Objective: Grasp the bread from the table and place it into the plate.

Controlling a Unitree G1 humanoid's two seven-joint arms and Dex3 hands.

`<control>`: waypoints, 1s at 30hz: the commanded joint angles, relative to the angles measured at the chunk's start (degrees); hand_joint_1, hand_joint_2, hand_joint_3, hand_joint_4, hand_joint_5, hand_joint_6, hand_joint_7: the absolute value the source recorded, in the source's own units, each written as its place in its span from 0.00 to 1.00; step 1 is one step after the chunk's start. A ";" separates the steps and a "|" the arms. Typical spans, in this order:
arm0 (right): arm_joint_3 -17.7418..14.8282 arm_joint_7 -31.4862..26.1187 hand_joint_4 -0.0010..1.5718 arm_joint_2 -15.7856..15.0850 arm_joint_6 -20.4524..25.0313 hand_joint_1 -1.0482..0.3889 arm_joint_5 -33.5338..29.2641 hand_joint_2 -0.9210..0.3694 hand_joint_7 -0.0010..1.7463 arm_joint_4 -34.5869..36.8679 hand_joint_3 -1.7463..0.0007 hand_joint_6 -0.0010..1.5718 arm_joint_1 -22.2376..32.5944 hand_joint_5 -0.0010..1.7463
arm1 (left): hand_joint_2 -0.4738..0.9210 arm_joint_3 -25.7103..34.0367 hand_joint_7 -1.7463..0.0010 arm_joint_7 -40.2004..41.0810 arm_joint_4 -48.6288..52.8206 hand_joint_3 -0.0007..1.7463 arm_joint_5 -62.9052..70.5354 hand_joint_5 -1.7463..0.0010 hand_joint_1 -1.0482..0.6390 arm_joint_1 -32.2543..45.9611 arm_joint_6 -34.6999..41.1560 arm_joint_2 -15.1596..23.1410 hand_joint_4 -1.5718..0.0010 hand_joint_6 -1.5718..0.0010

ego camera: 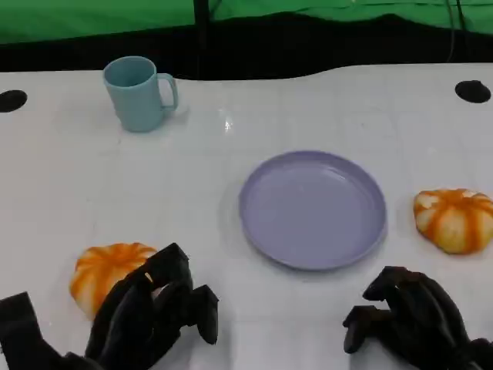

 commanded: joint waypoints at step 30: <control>-0.17 -0.67 1.00 -0.08 -0.15 0.00 0.15 0.16 0.21 -1.07 1.00 1.00 0.35 0.42 | 1.00 -2.10 0.68 12.82 -15.84 0.17 30.71 0.28 0.27 0.61 -14.69 15.31 0.77 0.74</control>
